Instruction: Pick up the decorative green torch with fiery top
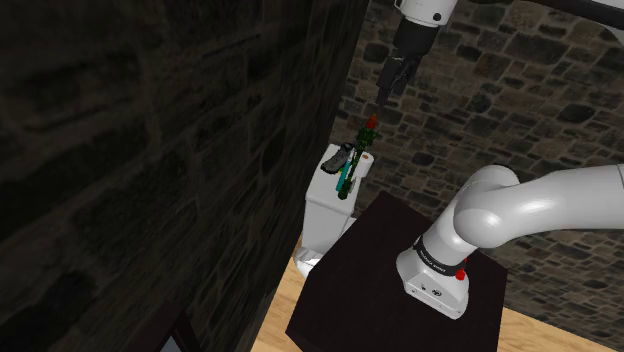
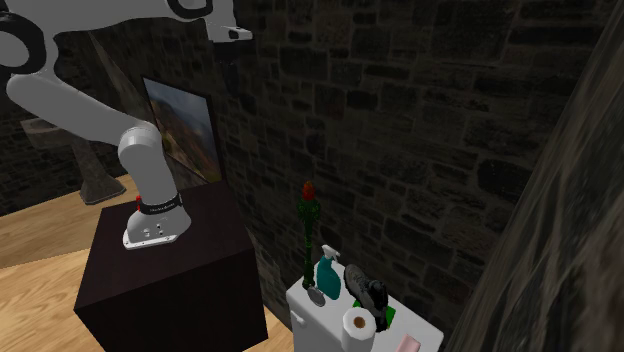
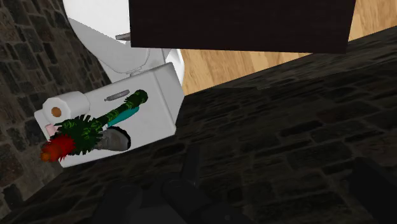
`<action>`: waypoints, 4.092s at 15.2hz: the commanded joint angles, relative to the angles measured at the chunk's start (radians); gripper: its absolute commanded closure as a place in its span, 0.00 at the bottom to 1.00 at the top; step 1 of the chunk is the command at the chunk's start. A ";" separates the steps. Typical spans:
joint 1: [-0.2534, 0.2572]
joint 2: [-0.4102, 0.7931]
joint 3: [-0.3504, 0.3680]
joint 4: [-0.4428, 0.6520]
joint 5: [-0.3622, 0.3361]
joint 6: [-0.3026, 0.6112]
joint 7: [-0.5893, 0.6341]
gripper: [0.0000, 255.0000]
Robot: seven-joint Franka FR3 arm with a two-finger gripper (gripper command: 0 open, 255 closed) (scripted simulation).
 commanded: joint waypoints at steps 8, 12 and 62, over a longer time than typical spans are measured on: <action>-0.048 0.129 -0.131 -0.017 -0.066 0.113 -0.131 0.00; -0.073 0.226 -0.202 -0.001 -0.092 0.177 -0.204 0.00; -0.192 0.904 -0.471 0.381 0.010 0.347 -0.605 1.00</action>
